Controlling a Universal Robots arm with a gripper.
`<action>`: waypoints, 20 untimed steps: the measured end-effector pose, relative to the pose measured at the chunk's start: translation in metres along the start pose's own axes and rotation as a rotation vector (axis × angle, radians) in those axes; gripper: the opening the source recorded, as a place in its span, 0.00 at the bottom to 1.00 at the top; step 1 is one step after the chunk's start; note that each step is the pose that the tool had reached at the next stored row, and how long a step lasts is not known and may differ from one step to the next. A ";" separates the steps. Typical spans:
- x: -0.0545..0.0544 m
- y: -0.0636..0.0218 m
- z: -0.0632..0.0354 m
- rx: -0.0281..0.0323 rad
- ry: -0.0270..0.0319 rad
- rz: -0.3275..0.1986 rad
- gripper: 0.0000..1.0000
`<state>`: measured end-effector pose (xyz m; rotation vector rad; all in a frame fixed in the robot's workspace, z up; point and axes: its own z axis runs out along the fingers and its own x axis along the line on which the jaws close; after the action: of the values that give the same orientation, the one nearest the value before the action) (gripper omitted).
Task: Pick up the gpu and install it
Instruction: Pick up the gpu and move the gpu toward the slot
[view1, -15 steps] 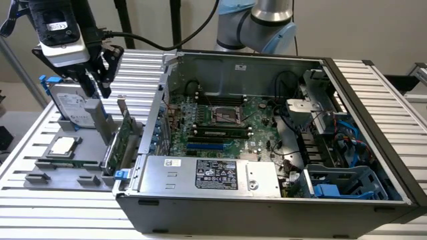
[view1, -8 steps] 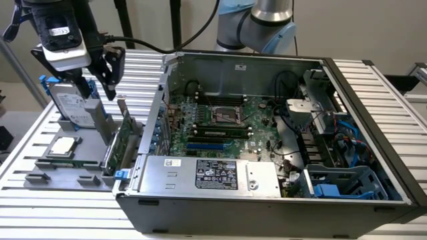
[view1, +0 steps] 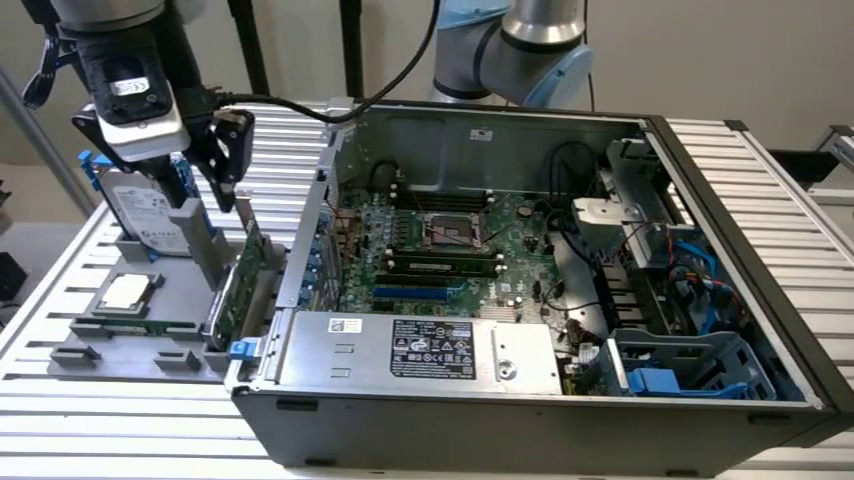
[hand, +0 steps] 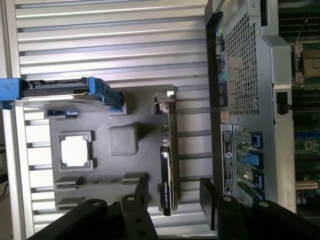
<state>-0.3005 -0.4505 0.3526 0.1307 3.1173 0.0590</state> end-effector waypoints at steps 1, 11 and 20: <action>0.000 -0.0001 0.0018 0.0000 -0.0001 0.000 1.00; 0.000 -0.0008 0.0200 -0.0001 -0.0001 0.000 1.00; 0.001 -0.0014 0.0365 0.0000 -0.0001 0.000 1.00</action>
<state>-0.3005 -0.4505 0.3161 0.1307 3.1173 0.0591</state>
